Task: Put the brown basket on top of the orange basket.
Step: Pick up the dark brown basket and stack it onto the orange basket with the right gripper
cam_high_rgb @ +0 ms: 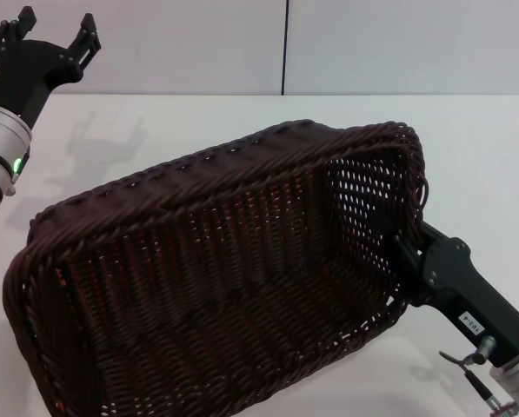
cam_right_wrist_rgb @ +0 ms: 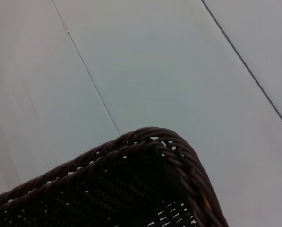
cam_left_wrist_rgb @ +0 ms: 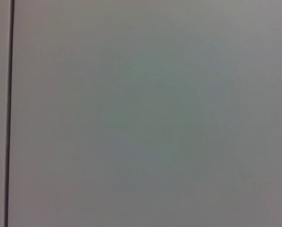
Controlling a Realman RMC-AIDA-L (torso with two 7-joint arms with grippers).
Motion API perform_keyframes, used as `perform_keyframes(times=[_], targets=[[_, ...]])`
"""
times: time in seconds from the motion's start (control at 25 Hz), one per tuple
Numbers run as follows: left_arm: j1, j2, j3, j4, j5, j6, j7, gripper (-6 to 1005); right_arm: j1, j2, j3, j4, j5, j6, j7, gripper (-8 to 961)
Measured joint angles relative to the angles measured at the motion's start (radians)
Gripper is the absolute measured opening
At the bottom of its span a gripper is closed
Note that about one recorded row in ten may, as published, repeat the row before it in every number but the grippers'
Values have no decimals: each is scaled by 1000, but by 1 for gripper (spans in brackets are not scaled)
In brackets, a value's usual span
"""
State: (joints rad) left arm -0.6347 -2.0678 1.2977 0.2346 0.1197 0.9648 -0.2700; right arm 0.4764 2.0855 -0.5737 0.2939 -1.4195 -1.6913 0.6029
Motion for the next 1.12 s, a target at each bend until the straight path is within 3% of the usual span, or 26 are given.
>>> perform_keyframes(times=[0.84,1.12], targets=[[-4,0,0,0,0,-3,6,842,-11,4,6,29,-1,30,0,141],[-7,0,0,0,0,-3,8,843,-6,3,9,28,-1,33,0,181]])
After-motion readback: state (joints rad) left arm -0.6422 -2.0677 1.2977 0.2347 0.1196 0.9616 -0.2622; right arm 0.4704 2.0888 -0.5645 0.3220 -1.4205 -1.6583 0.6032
